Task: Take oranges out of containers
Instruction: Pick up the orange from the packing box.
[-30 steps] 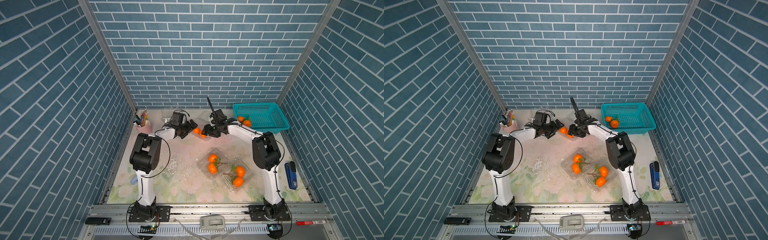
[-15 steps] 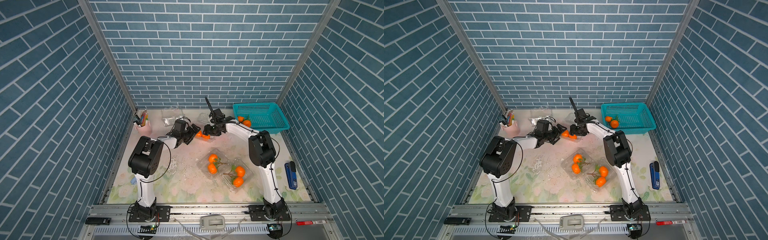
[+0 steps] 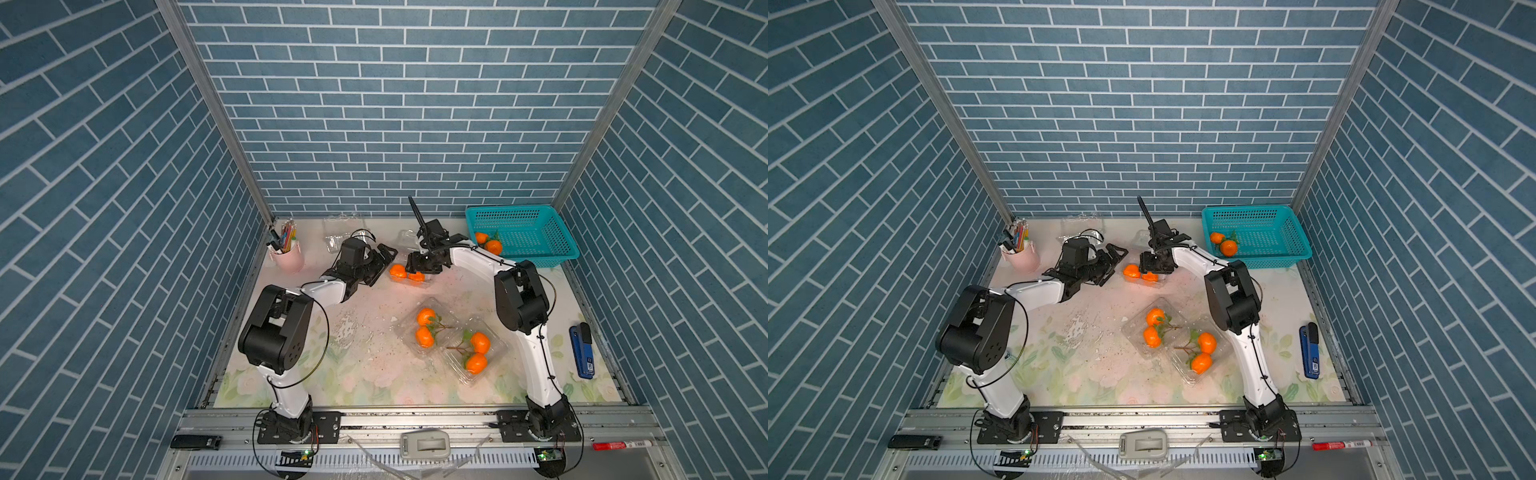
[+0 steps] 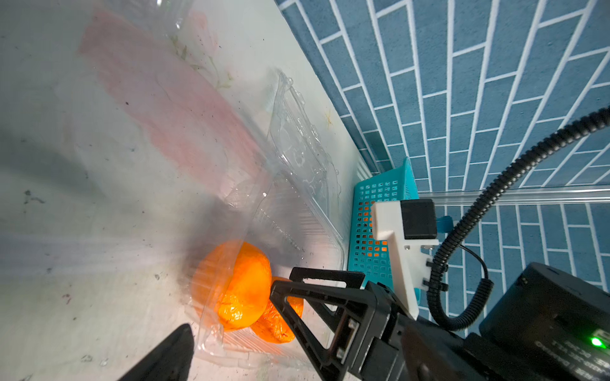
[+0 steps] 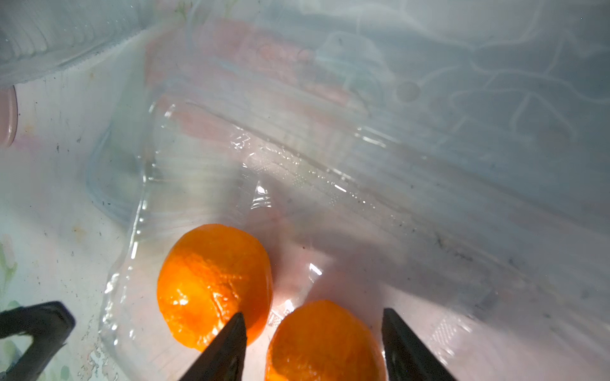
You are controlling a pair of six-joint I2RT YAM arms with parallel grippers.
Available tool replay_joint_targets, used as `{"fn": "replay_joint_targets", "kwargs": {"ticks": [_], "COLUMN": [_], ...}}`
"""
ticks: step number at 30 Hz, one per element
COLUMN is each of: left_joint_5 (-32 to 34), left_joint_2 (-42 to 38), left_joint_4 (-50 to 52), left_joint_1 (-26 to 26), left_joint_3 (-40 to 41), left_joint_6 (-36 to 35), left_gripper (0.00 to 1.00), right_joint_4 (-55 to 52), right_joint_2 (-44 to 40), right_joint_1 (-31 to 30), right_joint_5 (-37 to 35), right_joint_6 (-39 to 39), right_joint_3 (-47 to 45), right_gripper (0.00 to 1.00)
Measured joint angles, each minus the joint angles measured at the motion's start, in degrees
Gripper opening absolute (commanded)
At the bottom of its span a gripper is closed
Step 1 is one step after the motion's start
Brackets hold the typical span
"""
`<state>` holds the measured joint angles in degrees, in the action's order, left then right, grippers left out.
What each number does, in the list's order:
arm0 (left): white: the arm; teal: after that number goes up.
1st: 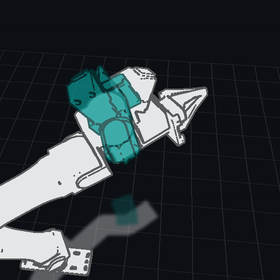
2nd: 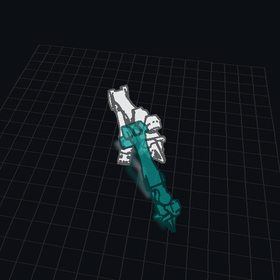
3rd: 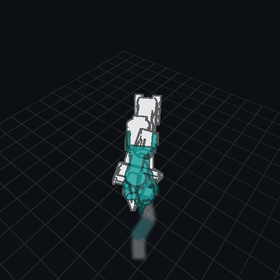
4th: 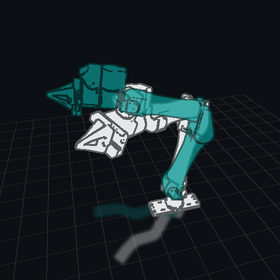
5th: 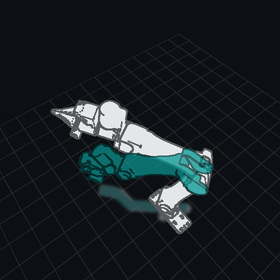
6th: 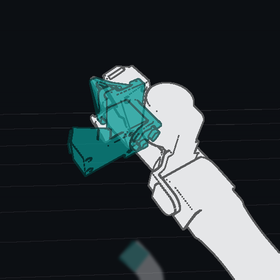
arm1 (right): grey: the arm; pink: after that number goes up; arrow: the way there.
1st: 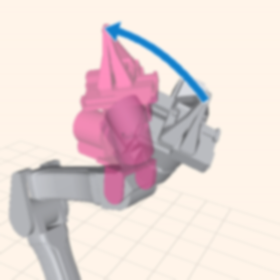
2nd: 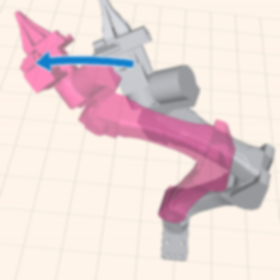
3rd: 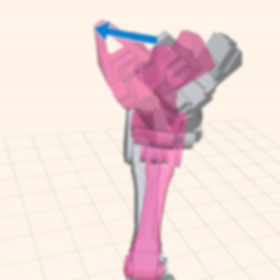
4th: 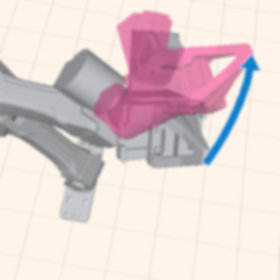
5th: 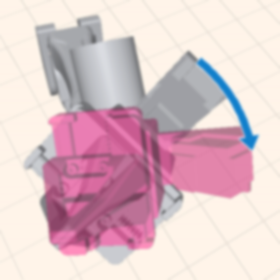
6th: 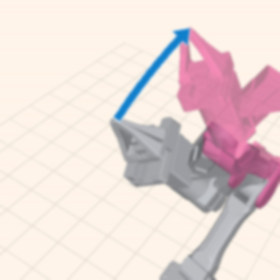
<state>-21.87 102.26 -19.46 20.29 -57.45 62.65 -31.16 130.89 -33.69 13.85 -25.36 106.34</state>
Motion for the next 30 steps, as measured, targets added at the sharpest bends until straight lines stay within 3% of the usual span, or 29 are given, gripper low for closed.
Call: {"fn": "replay_joint_targets", "kwargs": {"ticks": [16, 30], "left_joint_5": [-0.04, 0.28], "left_joint_2": [6.43, 7.34], "left_joint_4": [-2.8, -6.19], "left_joint_1": [1.97, 2.86], "left_joint_3": [-1.57, -1.62], "left_joint_6": [3.28, 6.58], "left_gripper": [0.99, 0.99], "right_joint_4": [-8.07, -13.35], "right_joint_2": [-1.57, -5.99], "right_joint_1": [-1.51, -1.95], "right_joint_5": [-2.62, -3.37], "right_joint_6": [2.91, 4.44], "right_joint_3": [-0.02, -0.22], "right_gripper": [0.69, 0.73]}}
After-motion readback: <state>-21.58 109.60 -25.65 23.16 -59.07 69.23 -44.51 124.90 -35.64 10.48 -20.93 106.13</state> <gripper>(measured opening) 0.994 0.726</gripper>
